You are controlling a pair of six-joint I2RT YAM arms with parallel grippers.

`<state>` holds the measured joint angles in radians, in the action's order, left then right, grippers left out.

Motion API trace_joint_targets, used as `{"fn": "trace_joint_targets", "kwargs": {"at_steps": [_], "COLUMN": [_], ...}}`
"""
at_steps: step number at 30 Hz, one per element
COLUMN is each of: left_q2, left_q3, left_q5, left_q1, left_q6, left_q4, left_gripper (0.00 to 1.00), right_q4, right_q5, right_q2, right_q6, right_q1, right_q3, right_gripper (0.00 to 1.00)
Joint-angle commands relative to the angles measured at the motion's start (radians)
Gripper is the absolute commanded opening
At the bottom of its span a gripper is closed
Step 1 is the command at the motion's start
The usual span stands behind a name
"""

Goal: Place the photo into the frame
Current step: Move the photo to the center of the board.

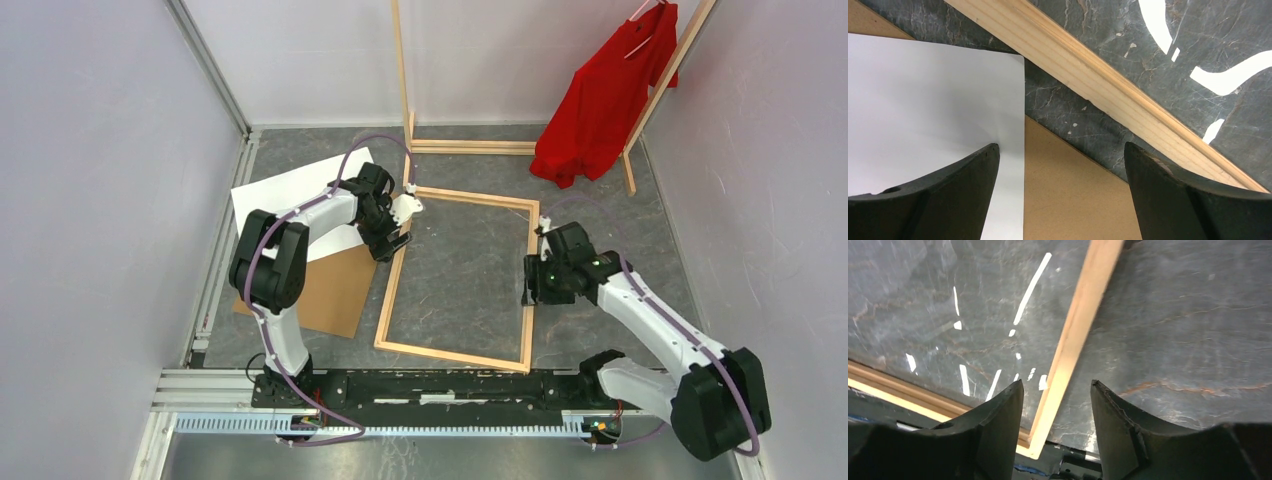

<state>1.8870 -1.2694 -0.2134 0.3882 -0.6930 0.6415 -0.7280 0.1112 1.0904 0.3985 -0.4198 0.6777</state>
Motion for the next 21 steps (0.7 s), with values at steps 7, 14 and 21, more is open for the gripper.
{"fn": "trace_joint_targets", "kwargs": {"at_steps": [7,14,21], "left_q2": [-0.077,-0.057,-0.018], "left_q3": [-0.024,0.05,0.088], "left_q5": [-0.032,-0.049,-0.035], "left_q1": [0.0,0.019,0.05], "left_q6": [0.032,0.046,0.052], "left_q4": [0.015,-0.05,-0.104], "left_gripper": [1.0,1.0,1.0], "right_q4": [0.15,0.326,0.568], "right_q5": [0.066,0.075,0.089], "right_q2": [-0.055,-0.059,-0.055], "right_q6": [-0.009,0.065,0.198], "right_q1": [0.096,0.109,0.122], "right_q3": [-0.112,-0.235,-0.365], "right_gripper": [0.98,0.98,0.97]}}
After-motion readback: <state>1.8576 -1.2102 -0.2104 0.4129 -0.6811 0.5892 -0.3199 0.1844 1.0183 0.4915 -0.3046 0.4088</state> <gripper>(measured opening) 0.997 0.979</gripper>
